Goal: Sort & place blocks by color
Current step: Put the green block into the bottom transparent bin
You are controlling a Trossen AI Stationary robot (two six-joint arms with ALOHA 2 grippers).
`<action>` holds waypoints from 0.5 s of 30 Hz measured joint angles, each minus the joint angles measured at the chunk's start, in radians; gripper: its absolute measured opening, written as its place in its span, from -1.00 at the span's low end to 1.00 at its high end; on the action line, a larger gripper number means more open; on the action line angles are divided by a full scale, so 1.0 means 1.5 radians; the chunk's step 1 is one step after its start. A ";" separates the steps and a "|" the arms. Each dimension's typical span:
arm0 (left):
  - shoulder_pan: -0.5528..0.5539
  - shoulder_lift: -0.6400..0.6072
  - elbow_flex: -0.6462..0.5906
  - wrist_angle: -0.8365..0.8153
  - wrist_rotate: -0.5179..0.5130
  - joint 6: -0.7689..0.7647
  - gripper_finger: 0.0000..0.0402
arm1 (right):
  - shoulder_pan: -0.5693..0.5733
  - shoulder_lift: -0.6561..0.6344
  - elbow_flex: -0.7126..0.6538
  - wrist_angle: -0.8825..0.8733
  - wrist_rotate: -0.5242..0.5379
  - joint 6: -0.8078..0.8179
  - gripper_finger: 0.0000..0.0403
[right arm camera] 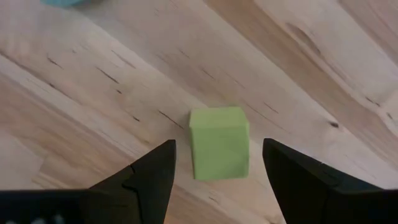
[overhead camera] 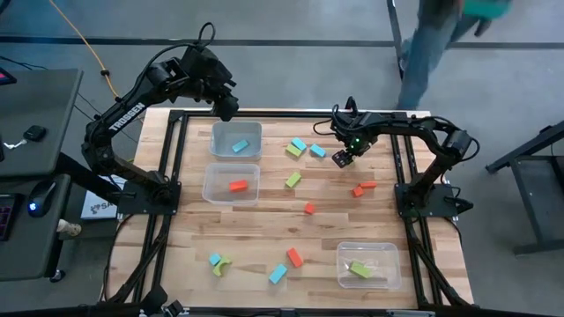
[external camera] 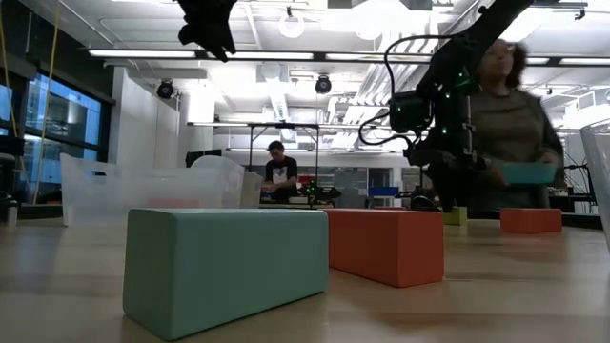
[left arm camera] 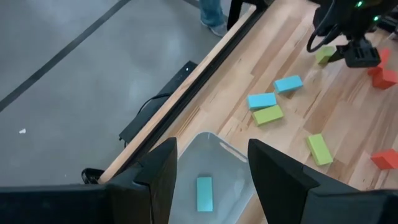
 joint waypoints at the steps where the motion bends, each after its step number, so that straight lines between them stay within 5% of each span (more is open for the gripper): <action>1: 0.000 0.000 0.000 0.002 0.000 0.000 -0.13 | -0.002 0.000 0.000 0.003 0.000 0.000 0.15; 15: 0.000 0.000 0.000 0.002 0.000 0.001 -0.13 | -0.010 0.033 0.000 0.011 -0.016 0.018 0.08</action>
